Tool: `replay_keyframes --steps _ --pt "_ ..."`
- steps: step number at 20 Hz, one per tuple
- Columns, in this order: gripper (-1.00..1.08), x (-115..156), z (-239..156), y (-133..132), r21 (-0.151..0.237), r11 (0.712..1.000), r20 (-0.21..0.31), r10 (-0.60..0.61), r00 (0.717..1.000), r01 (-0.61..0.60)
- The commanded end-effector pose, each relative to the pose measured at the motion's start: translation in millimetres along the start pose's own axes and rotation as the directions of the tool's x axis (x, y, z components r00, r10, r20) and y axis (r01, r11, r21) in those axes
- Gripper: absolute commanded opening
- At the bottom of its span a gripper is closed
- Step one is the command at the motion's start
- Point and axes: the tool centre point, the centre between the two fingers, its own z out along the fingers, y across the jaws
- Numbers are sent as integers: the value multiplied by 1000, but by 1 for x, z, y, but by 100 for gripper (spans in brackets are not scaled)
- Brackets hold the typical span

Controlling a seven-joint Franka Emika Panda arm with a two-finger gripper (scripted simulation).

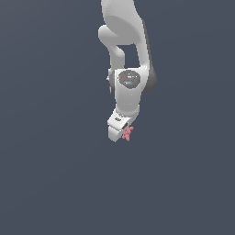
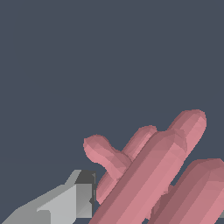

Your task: Pick up the object and move it to a goal position.

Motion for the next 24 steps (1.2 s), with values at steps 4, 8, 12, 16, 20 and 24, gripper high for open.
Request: replay_keyframes --steps 4,8,12,16,20,24 --pt "-100 5 -58 -22 -1 1000 0 -1 1000 1" --pt "-100 9 -104 -39 -1 1000 0 -1 1000 1" --pt "-100 14 -151 -57 -1 1000 0 -2 1000 2" --pt "-100 19 -196 -73 0 1000 -1 -2 1000 2" --pt "-100 23 -236 -86 0 1000 -1 -3 1000 3" --pt "-100 27 -268 -97 1 1000 -2 -2 1000 2"
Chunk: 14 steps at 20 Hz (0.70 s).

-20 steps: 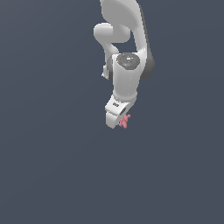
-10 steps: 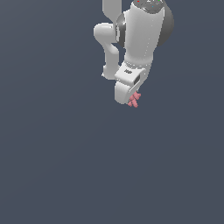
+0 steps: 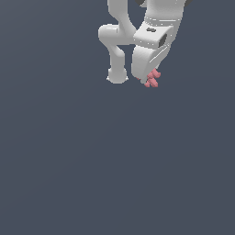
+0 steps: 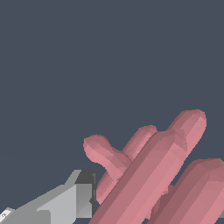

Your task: Pick up the object and move it to a goal position.

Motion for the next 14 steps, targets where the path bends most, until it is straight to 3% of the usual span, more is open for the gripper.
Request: replay_keyframes --steps 1,14 --pt "-100 2 -18 -6 1 1000 1 0 1000 0" --pt "-100 7 -55 -16 1 1000 1 3 1000 -3"
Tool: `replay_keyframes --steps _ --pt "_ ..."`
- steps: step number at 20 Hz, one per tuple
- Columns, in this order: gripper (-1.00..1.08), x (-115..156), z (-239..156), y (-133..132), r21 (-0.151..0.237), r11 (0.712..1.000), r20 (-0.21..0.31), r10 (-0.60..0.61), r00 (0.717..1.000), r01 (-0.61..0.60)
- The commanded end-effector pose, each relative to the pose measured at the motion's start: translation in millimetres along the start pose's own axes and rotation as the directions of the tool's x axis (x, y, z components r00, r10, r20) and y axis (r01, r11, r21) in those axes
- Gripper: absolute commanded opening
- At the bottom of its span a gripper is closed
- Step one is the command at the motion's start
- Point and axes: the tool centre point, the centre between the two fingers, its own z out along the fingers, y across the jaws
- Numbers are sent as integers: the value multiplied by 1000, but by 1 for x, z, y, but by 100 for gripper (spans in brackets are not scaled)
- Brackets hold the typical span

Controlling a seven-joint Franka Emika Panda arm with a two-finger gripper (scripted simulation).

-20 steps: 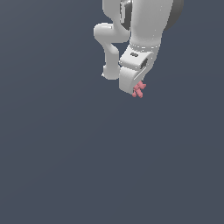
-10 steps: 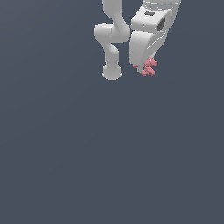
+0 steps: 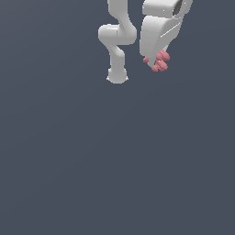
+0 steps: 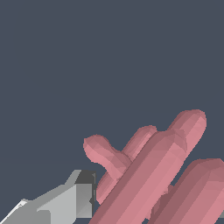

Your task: Pick up the object and move it to a goal position.

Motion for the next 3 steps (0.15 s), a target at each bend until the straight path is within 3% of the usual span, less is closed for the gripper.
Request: replay_keyframes --steps 1,3 --pt "-100 0 1 1 1 1000 1 0 1000 0" --pt "-100 0 2 1 1 1000 1 0 1000 0"
